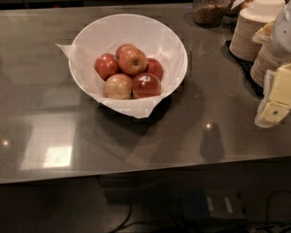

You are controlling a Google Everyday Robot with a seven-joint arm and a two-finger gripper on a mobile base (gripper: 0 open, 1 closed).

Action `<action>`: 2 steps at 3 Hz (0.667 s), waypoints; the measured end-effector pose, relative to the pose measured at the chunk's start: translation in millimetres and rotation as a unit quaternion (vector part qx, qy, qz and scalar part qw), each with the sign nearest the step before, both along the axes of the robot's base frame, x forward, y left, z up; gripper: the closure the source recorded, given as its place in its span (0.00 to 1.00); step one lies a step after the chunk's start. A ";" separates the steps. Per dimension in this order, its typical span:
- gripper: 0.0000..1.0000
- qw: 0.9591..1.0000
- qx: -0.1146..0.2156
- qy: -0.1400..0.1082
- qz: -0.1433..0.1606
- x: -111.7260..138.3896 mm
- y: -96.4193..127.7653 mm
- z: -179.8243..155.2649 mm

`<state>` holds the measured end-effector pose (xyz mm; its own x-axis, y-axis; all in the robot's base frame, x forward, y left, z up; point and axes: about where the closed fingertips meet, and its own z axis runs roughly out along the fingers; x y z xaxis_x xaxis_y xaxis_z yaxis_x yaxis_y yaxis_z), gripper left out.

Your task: Pick apple from white bowl

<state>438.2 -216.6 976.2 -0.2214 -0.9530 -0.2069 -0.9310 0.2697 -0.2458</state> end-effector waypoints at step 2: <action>0.00 0.999 0.035 -0.008 0.008 19.6 19.2 -7.6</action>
Offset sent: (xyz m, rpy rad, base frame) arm 0.0510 0.0484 -0.0234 0.1869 -0.0202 0.0405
